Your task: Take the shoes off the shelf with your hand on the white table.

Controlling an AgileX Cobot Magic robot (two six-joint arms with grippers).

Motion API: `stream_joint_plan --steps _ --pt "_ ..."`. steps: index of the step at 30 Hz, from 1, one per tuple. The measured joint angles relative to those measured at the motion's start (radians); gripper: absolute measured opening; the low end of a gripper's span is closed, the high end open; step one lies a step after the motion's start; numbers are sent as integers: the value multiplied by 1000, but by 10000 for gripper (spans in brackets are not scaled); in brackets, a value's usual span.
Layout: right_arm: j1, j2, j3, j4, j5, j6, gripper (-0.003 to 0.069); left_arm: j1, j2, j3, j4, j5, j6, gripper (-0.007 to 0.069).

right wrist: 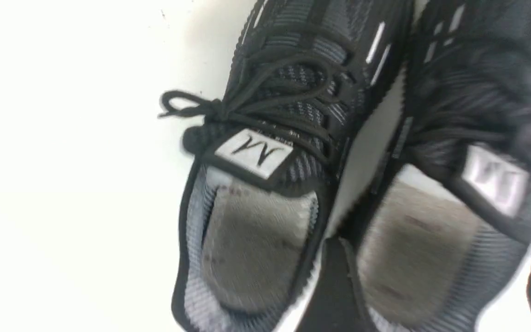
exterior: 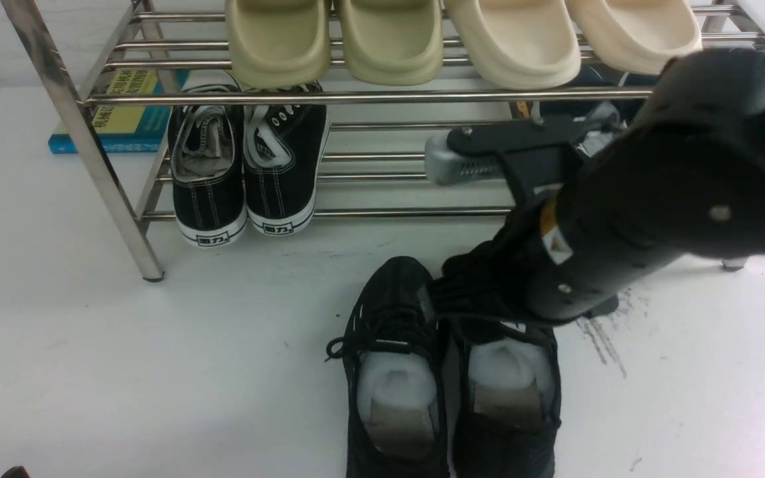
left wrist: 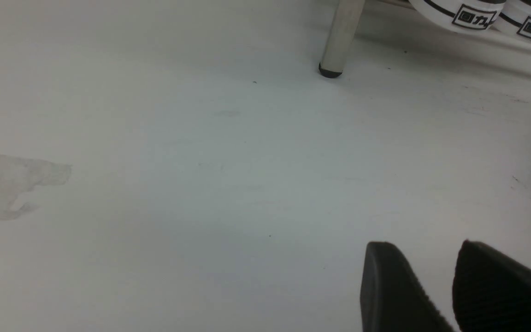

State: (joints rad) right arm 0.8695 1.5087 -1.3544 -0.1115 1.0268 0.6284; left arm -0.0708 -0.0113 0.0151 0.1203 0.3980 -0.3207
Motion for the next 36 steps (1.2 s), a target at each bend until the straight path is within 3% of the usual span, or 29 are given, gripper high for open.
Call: stream_joint_plan --steps 3,5,9,10,11,12,14,22,26,28,29,36 --pt "0 -36 -42 0 85 -65 444 0 0 0 0 0 0 242" --pt "0 -94 -88 -4 184 -137 351 0 0 0 0 0 0 242" --pt "0 -191 -113 -20 213 -223 188 0 0 0 0 0 0 242" --pt "0 -197 -113 -22 214 -223 179 0 0 0 0 0 0 242" --pt "0 -244 -113 -22 220 -255 102 0 0 0 0 0 0 242" --pt "0 -250 -113 -22 220 -255 102 0 0 0 0 0 0 242" --pt "0 -349 -113 -23 226 -284 -1 0 0 0 0 0 0 242" --pt "0 -602 -102 4 238 -304 -15 0 0 0 0 0 0 242" --pt "0 -786 52 0 210 -317 -15 0 0 0 0 0 0 242" --pt "0 -911 249 -19 42 -308 -15 0 0 0 0 0 0 242" --pt "0 -919 249 -19 26 -308 -15 0 0 0 0 0 0 242" --pt "0 -1059 839 -61 -649 -271 -9 0 0 0 0 0 0 242"
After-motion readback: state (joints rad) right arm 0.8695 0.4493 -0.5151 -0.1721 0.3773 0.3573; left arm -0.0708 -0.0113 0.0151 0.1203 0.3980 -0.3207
